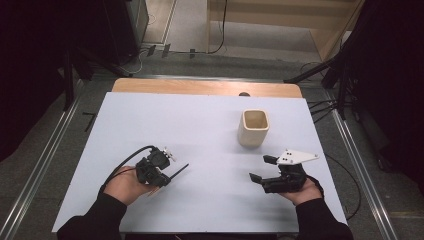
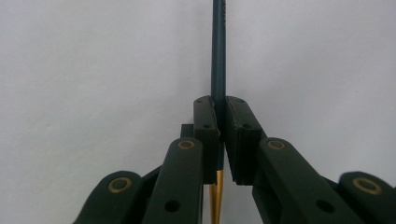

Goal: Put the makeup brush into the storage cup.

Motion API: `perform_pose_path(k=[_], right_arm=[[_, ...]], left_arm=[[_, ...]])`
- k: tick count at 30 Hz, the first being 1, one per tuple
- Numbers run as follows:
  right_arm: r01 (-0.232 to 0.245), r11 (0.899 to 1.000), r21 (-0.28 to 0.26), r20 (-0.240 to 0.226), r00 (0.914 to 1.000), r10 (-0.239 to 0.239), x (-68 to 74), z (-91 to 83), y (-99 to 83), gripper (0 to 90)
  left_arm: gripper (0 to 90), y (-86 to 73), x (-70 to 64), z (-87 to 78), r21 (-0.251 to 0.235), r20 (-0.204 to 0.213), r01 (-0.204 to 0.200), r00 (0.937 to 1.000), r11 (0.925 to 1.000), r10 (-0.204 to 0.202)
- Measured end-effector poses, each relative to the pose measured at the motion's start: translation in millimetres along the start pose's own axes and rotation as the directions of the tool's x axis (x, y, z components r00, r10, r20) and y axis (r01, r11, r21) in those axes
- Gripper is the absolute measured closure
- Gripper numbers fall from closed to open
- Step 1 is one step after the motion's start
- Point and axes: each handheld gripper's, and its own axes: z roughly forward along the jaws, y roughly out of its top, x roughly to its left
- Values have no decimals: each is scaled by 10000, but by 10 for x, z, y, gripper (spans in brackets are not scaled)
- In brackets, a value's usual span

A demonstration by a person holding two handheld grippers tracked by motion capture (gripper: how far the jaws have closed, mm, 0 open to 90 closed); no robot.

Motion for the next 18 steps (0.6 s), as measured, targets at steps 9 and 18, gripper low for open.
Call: perform_pose_path(k=[9,18], right_arm=[[54,9998,-175,-191,9998,-57,10,0,8,189],[-163,9989,-429,-509,9986,141,12,-21,28,196]], left_arm=[[843,-50,20,-191,-921,436,-31,9990,9957,72],[843,-79,38,-307,-1644,986,-212,9944,9862,378]])
